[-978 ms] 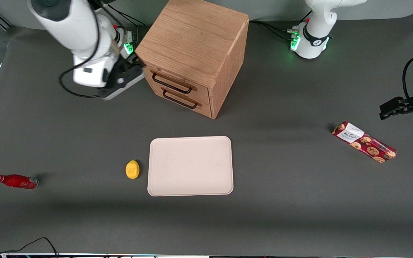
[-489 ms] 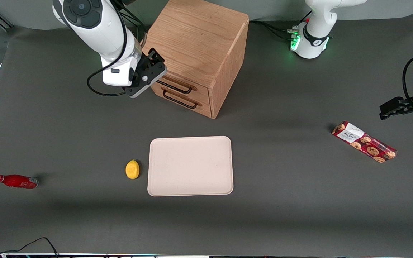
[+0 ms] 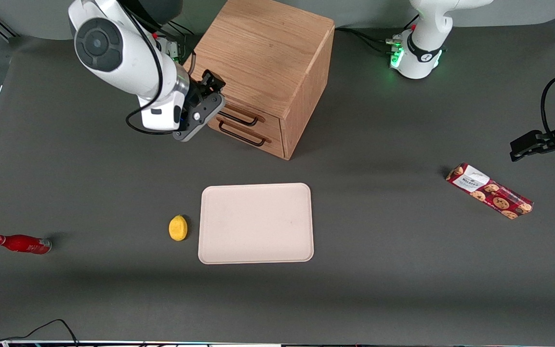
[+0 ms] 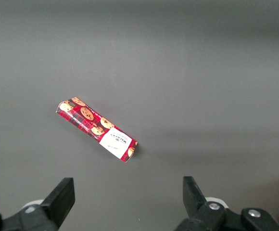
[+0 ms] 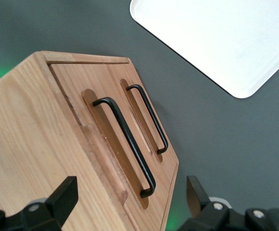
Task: Open upper drawer
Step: 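Lower the right gripper to the upper drawer's black handle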
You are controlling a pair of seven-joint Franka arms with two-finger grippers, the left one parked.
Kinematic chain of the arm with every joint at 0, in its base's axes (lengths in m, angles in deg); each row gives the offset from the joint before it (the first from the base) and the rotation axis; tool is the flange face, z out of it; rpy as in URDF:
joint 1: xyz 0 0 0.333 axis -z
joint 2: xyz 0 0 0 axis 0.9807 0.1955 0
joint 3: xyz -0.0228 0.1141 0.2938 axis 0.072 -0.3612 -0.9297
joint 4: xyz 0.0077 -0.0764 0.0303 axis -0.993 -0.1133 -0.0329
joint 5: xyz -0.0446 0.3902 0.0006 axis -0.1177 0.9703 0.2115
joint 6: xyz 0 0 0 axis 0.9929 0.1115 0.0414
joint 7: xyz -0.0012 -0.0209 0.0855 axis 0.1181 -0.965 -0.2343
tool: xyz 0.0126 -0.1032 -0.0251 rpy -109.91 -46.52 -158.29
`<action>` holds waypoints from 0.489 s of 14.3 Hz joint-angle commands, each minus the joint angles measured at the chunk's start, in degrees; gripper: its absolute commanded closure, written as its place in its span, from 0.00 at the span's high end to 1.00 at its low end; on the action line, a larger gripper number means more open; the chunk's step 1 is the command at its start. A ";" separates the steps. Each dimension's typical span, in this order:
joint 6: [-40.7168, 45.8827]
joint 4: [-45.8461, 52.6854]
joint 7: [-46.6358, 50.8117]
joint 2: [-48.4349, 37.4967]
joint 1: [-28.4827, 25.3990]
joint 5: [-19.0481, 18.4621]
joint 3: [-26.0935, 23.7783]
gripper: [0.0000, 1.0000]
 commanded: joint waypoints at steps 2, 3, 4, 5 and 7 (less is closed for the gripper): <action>0.09 1.27 -3.91 4.07 0.47 1.64 0.30 1.00; 0.09 1.27 -4.08 4.95 0.56 1.64 0.30 1.00; 0.09 1.19 -5.13 5.48 0.82 1.64 0.38 1.00; 0.09 1.18 -6.71 6.44 0.91 1.64 0.39 1.00; 0.09 1.10 -7.95 8.03 1.52 1.81 0.30 1.00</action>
